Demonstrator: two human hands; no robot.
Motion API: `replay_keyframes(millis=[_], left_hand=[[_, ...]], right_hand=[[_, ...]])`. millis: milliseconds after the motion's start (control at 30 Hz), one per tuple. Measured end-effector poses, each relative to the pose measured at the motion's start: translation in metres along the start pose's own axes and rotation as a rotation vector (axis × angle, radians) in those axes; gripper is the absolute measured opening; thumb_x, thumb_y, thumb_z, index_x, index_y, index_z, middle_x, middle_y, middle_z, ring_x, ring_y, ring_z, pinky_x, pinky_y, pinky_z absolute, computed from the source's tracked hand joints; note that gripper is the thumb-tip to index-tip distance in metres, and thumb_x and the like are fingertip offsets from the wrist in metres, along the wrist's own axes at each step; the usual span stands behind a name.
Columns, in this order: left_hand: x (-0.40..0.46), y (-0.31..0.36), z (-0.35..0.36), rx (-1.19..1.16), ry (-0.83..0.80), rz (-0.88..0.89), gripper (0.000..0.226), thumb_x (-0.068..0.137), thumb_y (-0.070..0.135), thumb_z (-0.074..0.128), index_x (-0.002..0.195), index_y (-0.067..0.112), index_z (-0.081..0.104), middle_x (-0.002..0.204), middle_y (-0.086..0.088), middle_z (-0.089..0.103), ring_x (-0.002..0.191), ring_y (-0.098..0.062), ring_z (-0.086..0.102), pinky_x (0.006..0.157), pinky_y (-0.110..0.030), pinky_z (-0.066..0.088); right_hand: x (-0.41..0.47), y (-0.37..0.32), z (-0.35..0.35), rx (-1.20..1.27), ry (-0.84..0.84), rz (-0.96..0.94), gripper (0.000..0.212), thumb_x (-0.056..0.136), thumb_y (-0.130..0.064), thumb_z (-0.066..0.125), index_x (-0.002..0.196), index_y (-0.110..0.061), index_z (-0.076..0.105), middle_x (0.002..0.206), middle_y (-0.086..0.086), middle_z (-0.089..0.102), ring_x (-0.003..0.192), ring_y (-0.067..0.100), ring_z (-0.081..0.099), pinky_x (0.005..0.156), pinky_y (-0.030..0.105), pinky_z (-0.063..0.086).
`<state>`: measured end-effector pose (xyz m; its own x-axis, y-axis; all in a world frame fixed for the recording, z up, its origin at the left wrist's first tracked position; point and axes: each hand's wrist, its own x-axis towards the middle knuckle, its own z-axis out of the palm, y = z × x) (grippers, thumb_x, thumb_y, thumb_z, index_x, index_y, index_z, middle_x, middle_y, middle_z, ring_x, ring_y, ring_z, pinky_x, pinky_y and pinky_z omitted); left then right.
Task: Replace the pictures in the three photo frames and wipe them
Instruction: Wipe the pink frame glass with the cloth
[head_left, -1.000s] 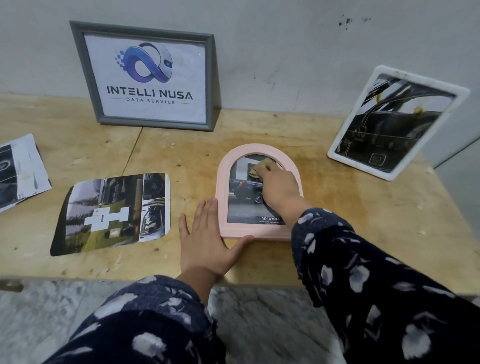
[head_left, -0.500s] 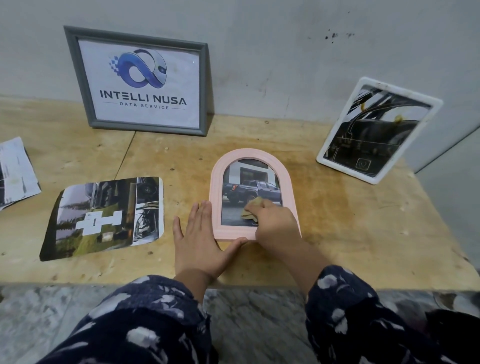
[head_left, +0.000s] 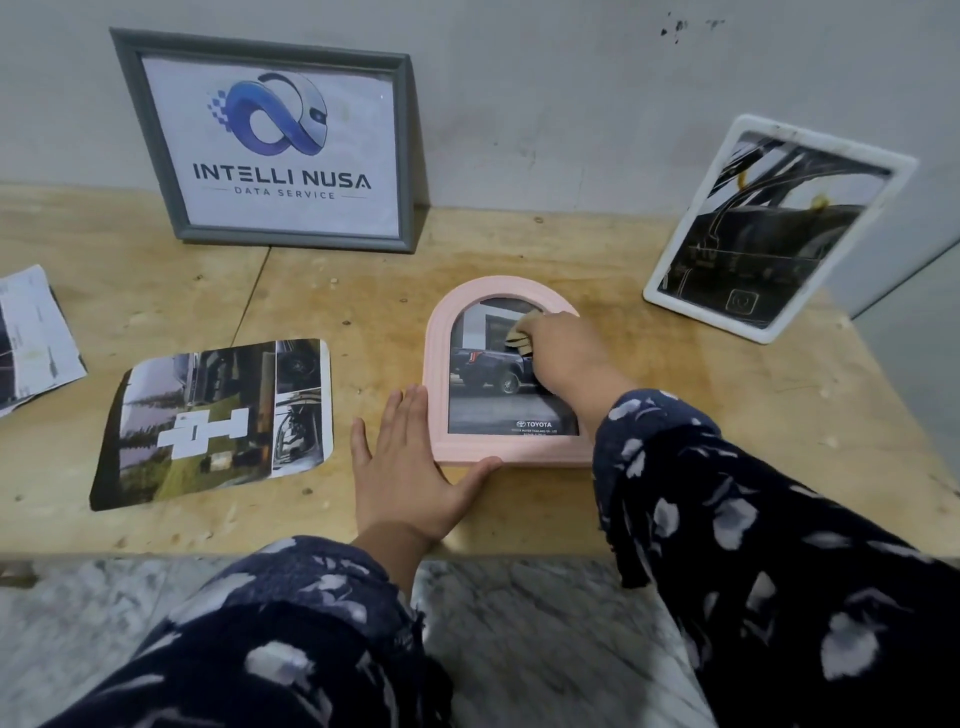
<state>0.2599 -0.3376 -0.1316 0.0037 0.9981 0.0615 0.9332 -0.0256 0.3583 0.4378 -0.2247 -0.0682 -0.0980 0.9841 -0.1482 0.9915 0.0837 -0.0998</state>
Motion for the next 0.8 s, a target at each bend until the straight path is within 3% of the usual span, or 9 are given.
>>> replay_keyframes(millis=[133, 267, 467, 633, 800], left_hand=[[-0.001, -0.001, 0.0, 0.005, -0.009, -0.004, 0.109, 0.07, 0.091, 0.023, 0.152, 0.019, 0.017, 0.159, 0.005, 0.02, 0.148, -0.01, 0.007, 0.118, -0.048, -0.003], [-0.001, 0.0, -0.001, 0.004, -0.014, -0.018, 0.108, 0.071, 0.091, 0.026, 0.152, 0.019, 0.016, 0.159, 0.005, 0.019, 0.148, -0.01, 0.006, 0.118, -0.048, -0.003], [0.0, 0.001, -0.001, 0.031, -0.032, -0.029, 0.108, 0.072, 0.089, 0.027, 0.153, 0.019, 0.013, 0.16, 0.005, 0.015, 0.148, -0.01, 0.004, 0.118, -0.048, -0.004], [0.0, 0.001, -0.001, 0.04, -0.05, -0.032, 0.108, 0.074, 0.089, 0.025, 0.153, 0.018, 0.01, 0.161, 0.005, 0.013, 0.148, -0.01, 0.002, 0.118, -0.048, -0.007], [0.002, 0.001, -0.001, 0.017, -0.07, -0.031, 0.108, 0.073, 0.088, 0.029, 0.153, 0.017, 0.013, 0.161, 0.005, 0.014, 0.148, -0.01, 0.002, 0.118, -0.05, -0.004]], right_hand=[[-0.021, -0.003, 0.006, -0.164, 0.015, 0.037, 0.029, 0.086, -0.002, 0.047, 0.109, -0.008, 0.064, 0.103, 0.014, 0.068, 0.096, 0.032, 0.064, 0.07, 0.033, 0.045], [-0.045, -0.001, 0.012, -0.174, -0.002, 0.089, 0.028, 0.086, -0.004, 0.048, 0.111, -0.011, 0.059, 0.095, 0.008, 0.066, 0.088, 0.027, 0.063, 0.063, 0.029, 0.04], [-0.073, -0.002, 0.018, 0.117, -0.015, 0.267, 0.025, 0.088, -0.008, 0.045, 0.108, -0.013, 0.06, 0.102, 0.011, 0.065, 0.095, 0.03, 0.059, 0.068, 0.027, 0.034], [-0.07, -0.031, 0.015, 0.271, -0.063, 0.247, 0.029, 0.091, -0.013, 0.048, 0.117, -0.016, 0.059, 0.11, 0.009, 0.065, 0.103, 0.029, 0.058, 0.081, 0.028, 0.039], [-0.059, -0.059, 0.009, 0.502, -0.152, 0.239, 0.023, 0.094, -0.016, 0.05, 0.114, -0.015, 0.06, 0.102, 0.006, 0.063, 0.093, 0.024, 0.057, 0.08, 0.032, 0.048]])
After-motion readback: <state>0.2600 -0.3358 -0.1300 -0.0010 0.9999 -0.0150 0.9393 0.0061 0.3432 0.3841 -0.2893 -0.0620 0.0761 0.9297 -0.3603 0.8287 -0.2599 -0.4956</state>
